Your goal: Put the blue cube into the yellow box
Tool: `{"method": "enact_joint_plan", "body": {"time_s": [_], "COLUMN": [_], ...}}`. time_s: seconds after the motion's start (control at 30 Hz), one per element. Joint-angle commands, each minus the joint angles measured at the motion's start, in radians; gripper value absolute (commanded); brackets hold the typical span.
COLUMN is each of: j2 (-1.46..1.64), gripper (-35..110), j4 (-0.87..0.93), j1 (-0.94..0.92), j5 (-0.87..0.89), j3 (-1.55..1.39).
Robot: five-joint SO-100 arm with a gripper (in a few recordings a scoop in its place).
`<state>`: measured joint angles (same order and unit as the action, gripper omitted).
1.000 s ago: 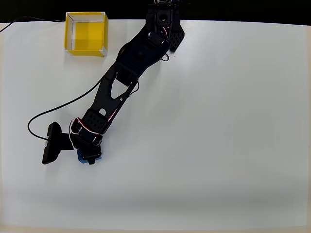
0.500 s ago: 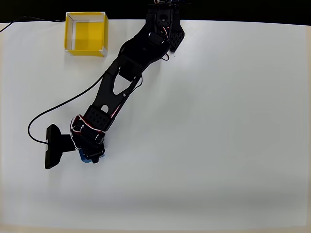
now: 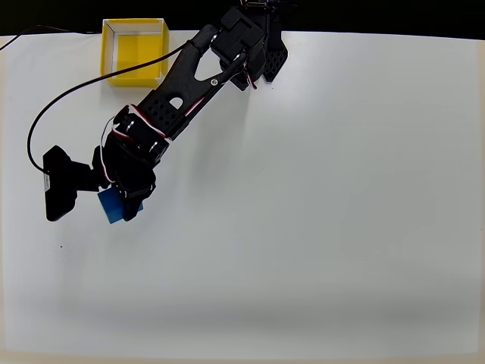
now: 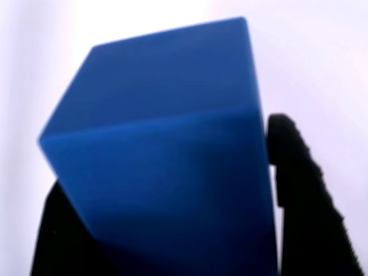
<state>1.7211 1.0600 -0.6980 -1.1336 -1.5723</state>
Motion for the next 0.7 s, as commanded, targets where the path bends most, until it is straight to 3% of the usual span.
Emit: {"method": "enact_joint_plan", "body": {"time_s": [0.0, 0.33, 0.67], "j2": [0.362, 0.718, 0.75], "gripper": [17, 16, 15], "j4": [0.074, 0.091, 0.144], "j1": [-0.161, -0.609, -0.834], "j5": [-0.041, -0.23, -0.302], "j3": [-0.089, -0.518, -0.644]}}
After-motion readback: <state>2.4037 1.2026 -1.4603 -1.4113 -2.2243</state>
